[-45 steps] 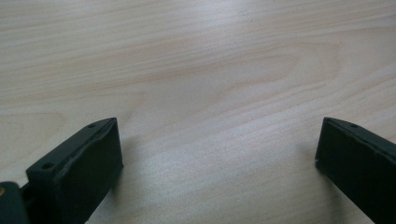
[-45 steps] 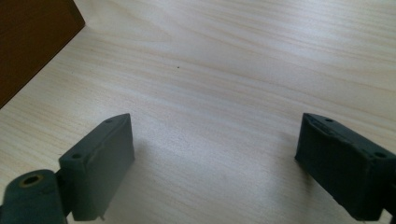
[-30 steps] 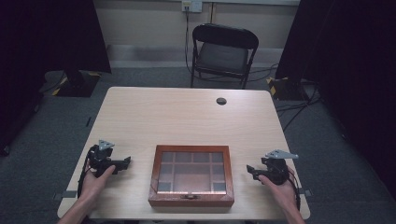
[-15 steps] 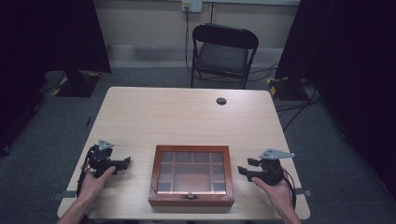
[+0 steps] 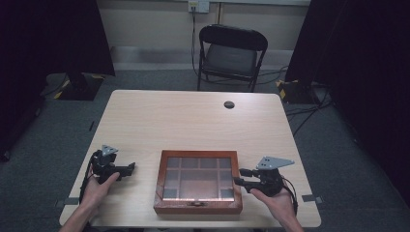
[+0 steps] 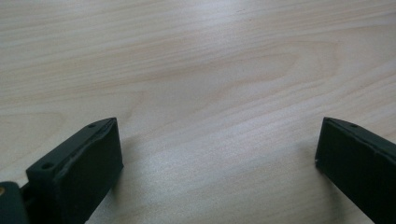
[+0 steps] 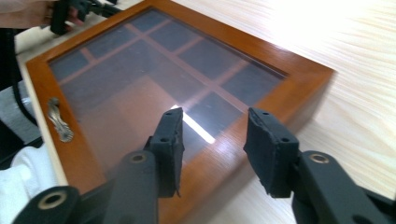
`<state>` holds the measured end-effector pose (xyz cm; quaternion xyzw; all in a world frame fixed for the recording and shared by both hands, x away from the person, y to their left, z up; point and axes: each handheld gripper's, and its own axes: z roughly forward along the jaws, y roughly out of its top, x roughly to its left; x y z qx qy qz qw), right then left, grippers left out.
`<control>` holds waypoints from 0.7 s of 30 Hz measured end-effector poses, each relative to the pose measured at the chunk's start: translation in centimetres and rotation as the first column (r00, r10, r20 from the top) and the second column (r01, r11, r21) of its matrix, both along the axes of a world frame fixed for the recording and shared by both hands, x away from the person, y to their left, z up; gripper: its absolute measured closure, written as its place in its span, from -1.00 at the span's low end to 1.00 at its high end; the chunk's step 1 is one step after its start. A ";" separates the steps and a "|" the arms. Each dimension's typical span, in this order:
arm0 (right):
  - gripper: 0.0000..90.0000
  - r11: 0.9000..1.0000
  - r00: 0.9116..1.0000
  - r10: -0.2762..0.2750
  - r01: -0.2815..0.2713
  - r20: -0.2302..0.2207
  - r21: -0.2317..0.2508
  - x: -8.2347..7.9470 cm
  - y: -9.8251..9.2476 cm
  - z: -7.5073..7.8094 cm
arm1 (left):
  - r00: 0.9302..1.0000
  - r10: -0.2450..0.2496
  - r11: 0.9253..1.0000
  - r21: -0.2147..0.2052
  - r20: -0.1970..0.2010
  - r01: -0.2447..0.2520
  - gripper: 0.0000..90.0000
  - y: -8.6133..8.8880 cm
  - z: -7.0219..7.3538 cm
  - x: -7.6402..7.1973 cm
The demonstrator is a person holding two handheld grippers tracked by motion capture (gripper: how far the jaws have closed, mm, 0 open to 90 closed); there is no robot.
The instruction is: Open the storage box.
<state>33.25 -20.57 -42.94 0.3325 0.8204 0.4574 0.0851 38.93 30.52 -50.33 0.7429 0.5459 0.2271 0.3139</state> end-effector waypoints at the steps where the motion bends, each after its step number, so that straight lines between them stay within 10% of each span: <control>1: 0.32 1.000 1.000 0.009 -0.009 -0.001 0.000 0.1 0.4 0.0 | 1.000 0.000 1.000 0.001 0.001 0.000 -1.00 0.0 0.0 0.0; 21: 0.44 0.979 0.978 0.203 -0.202 -0.039 0.027 0.5 6.9 0.7 | 1.000 0.002 1.000 0.002 0.000 -0.002 -1.00 0.0 0.0 0.0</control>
